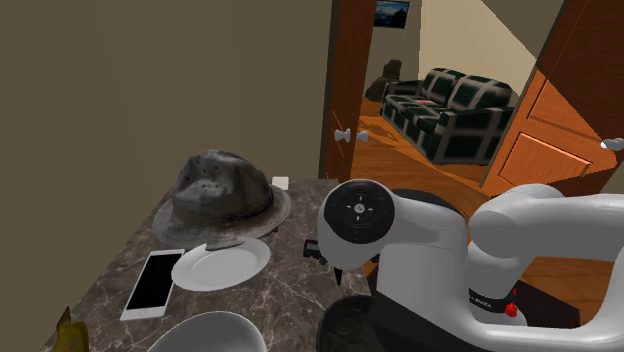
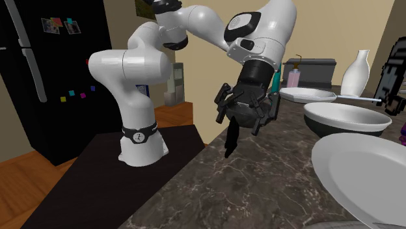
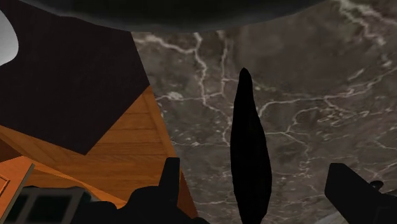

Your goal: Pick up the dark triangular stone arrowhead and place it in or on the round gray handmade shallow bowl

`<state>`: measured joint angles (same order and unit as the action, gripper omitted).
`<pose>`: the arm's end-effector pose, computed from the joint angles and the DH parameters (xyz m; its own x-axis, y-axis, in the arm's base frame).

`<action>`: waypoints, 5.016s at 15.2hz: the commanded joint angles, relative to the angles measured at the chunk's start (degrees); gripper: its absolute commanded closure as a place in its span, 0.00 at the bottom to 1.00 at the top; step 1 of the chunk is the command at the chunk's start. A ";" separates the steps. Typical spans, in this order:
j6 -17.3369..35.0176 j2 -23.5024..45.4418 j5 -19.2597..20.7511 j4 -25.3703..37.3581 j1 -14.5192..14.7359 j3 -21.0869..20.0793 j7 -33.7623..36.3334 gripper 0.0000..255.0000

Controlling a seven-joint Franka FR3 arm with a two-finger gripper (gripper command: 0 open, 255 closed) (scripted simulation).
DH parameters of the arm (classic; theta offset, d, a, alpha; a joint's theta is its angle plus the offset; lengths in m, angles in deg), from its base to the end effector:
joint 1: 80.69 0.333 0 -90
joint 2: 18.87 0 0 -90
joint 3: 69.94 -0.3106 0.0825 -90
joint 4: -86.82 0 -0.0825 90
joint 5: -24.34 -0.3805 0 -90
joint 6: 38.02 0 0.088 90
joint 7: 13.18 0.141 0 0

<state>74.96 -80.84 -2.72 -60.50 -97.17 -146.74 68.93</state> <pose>0.2262 0.3082 0.3091 0.5105 -0.6419 0.5722 -0.8003 -0.5980 0.0431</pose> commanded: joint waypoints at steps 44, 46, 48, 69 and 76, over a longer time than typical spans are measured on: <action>-14.15 -1.53 10.12 10.13 0.41 15.98 -6.01 1.00; -15.23 -1.42 10.83 11.28 0.20 16.95 -6.45 1.00; -17.12 -1.77 10.68 12.60 0.88 16.91 -5.64 1.00; -32.46 -5.01 1.97 27.07 5.53 7.01 9.43 1.00; -29.16 -6.36 -0.94 23.58 6.17 3.77 10.45 1.00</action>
<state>45.30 -87.01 -3.20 -36.45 -91.05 -142.45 79.23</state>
